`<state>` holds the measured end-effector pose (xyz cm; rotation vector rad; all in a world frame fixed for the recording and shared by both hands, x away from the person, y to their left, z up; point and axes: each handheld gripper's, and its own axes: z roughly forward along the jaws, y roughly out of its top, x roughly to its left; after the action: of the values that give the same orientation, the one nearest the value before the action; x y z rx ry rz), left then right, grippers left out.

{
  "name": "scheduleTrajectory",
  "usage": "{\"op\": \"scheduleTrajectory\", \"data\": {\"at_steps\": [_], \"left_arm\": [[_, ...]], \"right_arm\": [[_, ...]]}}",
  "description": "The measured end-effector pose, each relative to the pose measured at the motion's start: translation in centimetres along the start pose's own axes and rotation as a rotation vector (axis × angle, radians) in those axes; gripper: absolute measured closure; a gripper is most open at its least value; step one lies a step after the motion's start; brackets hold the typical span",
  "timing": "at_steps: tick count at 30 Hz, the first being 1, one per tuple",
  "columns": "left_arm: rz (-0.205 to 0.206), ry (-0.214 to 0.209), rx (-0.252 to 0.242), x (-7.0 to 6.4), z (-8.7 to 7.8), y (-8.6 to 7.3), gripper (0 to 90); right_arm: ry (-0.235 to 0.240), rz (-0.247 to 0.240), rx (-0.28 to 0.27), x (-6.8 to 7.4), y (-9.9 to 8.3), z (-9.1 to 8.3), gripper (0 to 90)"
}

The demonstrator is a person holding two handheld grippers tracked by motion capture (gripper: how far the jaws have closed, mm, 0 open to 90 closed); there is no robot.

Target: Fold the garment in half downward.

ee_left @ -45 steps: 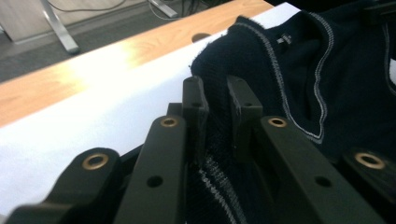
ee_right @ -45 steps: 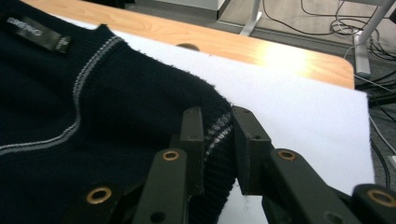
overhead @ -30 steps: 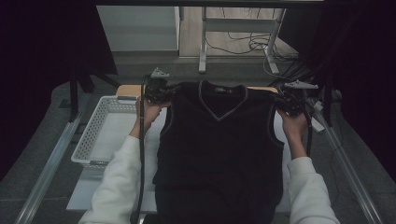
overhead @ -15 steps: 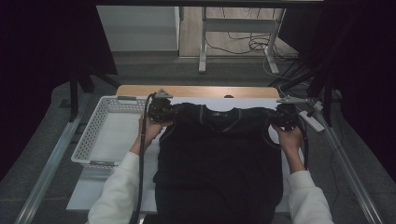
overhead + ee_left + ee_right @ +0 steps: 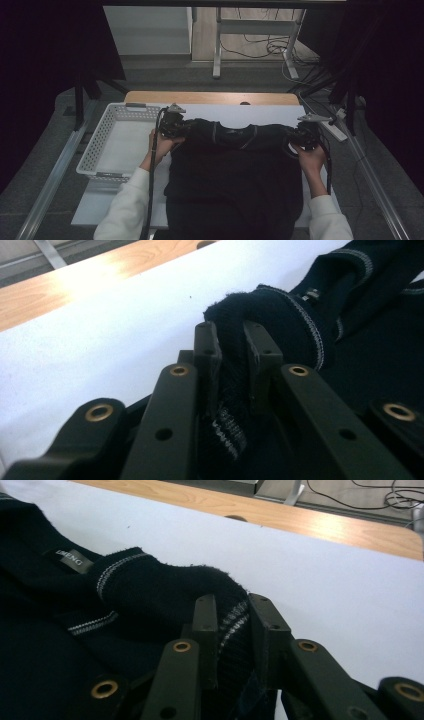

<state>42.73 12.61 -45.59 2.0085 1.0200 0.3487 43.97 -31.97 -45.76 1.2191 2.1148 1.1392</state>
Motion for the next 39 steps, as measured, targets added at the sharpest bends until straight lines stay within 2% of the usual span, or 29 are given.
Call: {"op": "scheduleTrajectory", "data": {"at_steps": [5,10,16,20,28,39], "left_arm": [[0.004,0.001,0.001,-0.3,0.0,-0.1,77.4],[0.014,-0.006,0.010,-0.7,0.1,-0.4,77.4],[0.015,-0.017,0.011,-0.8,-0.3,-0.6,77.4],[0.001,-0.024,0.012,-0.8,-0.7,-0.9,77.4],[0.011,-0.026,0.023,-1.4,-1.0,-1.5,77.4],[0.011,-0.026,0.028,-1.5,-1.2,-1.8,77.4]], "right_arm": [[0.012,-0.007,-0.003,0.1,-0.3,-0.6,74.8],[0.002,-0.041,0.015,0.6,-0.4,-0.7,74.8],[0.012,-0.040,0.014,0.8,-0.7,-1.0,74.8],[0.015,-0.045,0.018,1.1,-0.9,-1.3,74.8],[0.015,-0.067,0.054,1.8,-2.1,-1.7,74.8],[0.025,-0.071,0.056,2.2,-2.1,-2.0,74.7]]}}
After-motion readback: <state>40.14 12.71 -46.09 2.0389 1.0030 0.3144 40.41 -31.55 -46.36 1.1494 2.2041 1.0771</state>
